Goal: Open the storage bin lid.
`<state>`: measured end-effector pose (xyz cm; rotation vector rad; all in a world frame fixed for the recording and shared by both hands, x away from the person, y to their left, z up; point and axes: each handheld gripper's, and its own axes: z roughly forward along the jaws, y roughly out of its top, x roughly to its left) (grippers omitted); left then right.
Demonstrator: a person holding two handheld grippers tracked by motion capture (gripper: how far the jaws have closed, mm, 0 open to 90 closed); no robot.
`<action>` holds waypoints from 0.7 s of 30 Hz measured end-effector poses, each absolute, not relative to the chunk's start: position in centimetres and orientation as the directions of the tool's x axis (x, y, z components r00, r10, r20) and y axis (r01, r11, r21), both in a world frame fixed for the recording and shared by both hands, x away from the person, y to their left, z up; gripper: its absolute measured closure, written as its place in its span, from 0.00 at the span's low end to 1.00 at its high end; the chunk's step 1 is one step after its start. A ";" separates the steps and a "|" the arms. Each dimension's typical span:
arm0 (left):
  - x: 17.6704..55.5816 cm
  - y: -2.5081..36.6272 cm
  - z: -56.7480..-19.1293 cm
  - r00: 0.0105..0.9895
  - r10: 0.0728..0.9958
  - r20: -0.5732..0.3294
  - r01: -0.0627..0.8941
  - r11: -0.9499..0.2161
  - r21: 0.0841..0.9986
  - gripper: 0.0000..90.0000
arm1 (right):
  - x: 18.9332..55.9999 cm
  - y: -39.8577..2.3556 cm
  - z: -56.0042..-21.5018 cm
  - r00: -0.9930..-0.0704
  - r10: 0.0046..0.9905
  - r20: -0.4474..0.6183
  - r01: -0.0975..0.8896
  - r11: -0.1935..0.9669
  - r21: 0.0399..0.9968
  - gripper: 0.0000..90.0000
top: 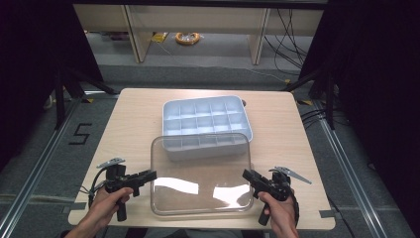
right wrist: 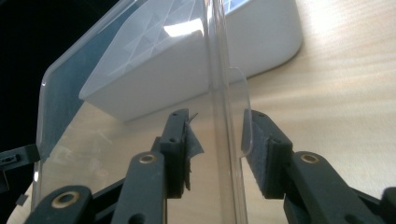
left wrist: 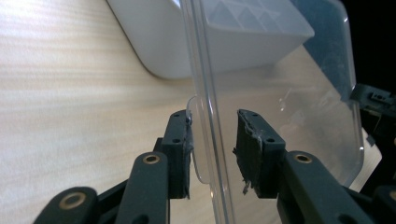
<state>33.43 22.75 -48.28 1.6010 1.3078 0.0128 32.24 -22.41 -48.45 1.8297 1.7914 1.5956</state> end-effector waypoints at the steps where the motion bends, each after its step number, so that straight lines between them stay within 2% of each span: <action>1: 33.3 22.8 -48.4 0.419 0.729 -0.541 0.718 0.099 0.689 0.72 | 32.0 -22.5 -48.5 -0.252 0.795 0.552 0.654 -0.281 0.703 0.70; 7: 32.7 22.6 -48.7 0.447 0.719 -0.533 0.720 0.065 0.691 0.72 | 30.8 -23.1 -49.3 -0.252 0.784 0.567 0.663 -0.287 0.692 0.69; 9: 32.5 22.4 -48.8 0.446 0.715 -0.538 0.726 0.062 0.685 0.72 | 30.5 -23.0 -49.3 -0.217 0.777 0.590 0.685 -0.310 0.660 0.69; 12: 32.3 22.3 -49.1 0.446 0.715 -0.538 0.730 0.057 0.681 0.72 | 30.5 -23.0 -49.4 -0.214 0.786 0.579 0.684 -0.302 0.664 0.69; 13: 32.1 22.2 -49.2 0.448 0.715 -0.537 0.735 0.048 0.676 0.72 | 30.6 -23.3 -49.8 -0.243 0.798 0.551 0.674 -0.269 0.688 0.69; 15: 32.0 22.2 -49.2 0.447 0.720 -0.530 0.732 0.046 0.680 0.72 | 30.6 -23.3 -49.8 -0.252 0.785 0.566 0.673 -0.278 0.686 0.68; 16: 31.9 22.1 -49.3 0.442 0.717 -0.539 0.734 0.057 0.677 0.72 | 30.4 -23.1 -49.7 -0.214 0.786 0.580 0.686 -0.302 0.662 0.68; 17: 31.9 22.1 -49.3 0.451 0.713 -0.537 0.736 0.043 0.675 0.72 | 30.3 -23.4 -49.9 -0.240 0.799 0.552 0.679 -0.268 0.683 0.68; 20: 31.7 22.1 -49.4 0.456 0.714 -0.531 0.736 0.032 0.676 0.72 | 30.2 -23.4 -49.9 -0.235 0.803 0.548 0.682 -0.265 0.681 0.68; 21: 31.7 22.0 -49.4 0.460 0.712 -0.530 0.736 0.028 0.676 0.72 | 30.0 -23.2 -49.8 -0.201 0.794 0.574 0.699 -0.294 0.652 0.68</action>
